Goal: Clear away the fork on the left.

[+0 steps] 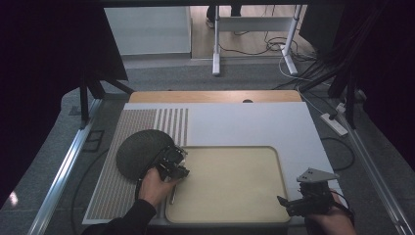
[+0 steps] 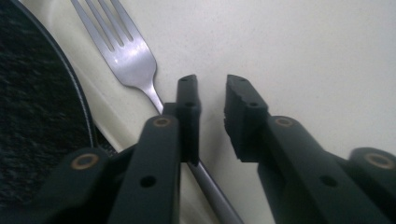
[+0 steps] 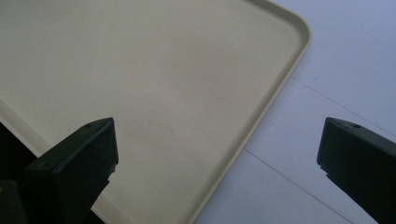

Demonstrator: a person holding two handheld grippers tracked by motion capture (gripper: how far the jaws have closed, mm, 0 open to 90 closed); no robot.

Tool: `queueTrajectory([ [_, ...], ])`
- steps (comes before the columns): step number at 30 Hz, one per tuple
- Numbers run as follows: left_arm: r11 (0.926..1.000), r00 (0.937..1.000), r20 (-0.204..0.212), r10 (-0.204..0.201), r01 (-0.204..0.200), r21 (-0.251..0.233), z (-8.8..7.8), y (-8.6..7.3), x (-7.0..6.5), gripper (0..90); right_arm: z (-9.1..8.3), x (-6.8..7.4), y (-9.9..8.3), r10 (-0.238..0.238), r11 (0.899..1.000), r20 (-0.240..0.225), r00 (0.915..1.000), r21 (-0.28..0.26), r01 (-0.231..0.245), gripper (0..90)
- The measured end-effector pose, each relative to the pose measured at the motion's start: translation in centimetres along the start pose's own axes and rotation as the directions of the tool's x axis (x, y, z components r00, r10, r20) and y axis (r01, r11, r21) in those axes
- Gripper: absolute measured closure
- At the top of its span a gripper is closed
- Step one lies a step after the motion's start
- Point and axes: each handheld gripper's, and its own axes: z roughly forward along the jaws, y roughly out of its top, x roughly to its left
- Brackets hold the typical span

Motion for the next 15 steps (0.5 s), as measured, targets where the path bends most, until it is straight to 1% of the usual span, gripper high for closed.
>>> queueTrajectory([
  [9, 0.9994, 0.9999, 0.007, 0.008, -0.008, -0.034, -0.5, -0.05, 0.14, 60.0, 0.01, 0.01, 0.01, 0.0, 1.0, 0.0, 1.0, 0.002, 0.0, 0.0],
  [12, 0.9986, 0.9998, 0.008, 0.017, -0.016, -0.05, -0.63, -0.09, 0.2, 53.1, 0.01, 0.0, 0.0, -0.001, 1.0, -0.001, 1.0, 0.001, 0.001, 0.0],
  [14, 0.9975, 0.9997, 0.013, 0.022, -0.021, -0.067, -0.72, -0.14, 0.31, 46.9, 0.0, 0.0, 0.0, 0.0, 1.0, -0.001, 1.0, 0.001, 0.0, 0.0],
  [15, 0.9974, 0.9997, 0.016, 0.019, -0.018, -0.07, -0.74, -0.15, 0.38, 45.1, 0.0, -0.01, 0.0, 0.0, 1.0, -0.001, 1.0, 0.001, 0.0, 0.0],
])
